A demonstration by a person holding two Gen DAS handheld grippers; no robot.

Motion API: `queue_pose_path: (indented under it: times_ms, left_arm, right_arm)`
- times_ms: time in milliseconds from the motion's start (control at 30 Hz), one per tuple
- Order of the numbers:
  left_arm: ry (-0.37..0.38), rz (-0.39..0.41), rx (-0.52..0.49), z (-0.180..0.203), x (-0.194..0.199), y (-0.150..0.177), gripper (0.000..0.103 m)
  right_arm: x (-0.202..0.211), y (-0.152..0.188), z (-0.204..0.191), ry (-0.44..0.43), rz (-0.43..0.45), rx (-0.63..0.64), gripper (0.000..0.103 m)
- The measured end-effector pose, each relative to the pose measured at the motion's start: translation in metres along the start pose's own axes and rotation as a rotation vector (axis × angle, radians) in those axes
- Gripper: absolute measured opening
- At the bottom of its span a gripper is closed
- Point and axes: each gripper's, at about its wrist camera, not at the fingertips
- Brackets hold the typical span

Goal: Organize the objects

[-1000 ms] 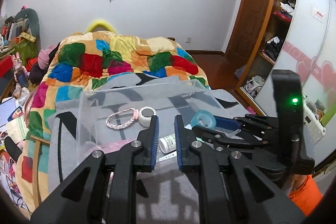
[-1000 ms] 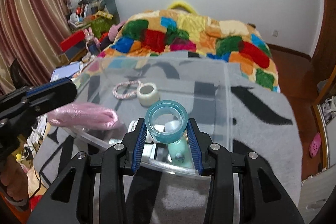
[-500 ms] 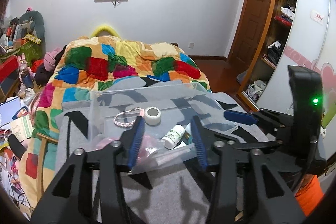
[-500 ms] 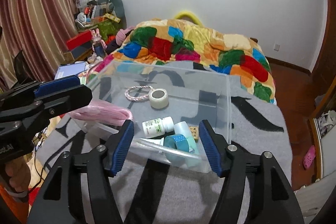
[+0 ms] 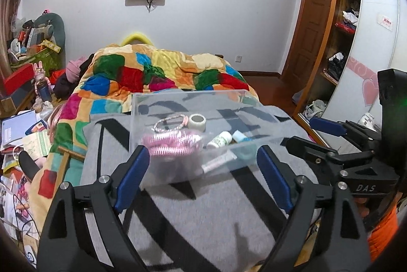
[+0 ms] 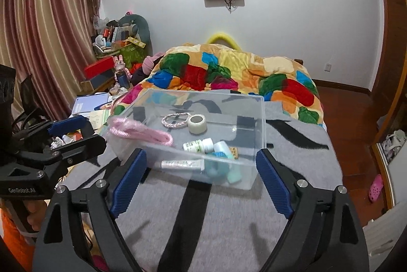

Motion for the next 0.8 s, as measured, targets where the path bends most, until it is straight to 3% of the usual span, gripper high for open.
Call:
queue_pose_path:
  times_ms: [333,800]
  left_arm:
    - [-0.016,-0.051,0.004,0.009,-0.005,0.026,0.091]
    - [-0.010,-0.064,0.006,0.012,-0.013,0.032,0.091]
  right_arm:
    - [0.005,0.028,0.000,-0.008,0.000,-0.006,0.088]
    - [-0.002,0.034,0.004,-0.011,-0.033,-0.024,0.088]
Point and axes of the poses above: each gripper's, at about its wrist camera, not at the fingertips, and x roughly against the way its jaws point, z to its right, y to its underside, and after that the axes turned 13 degrees about -x, right-handed
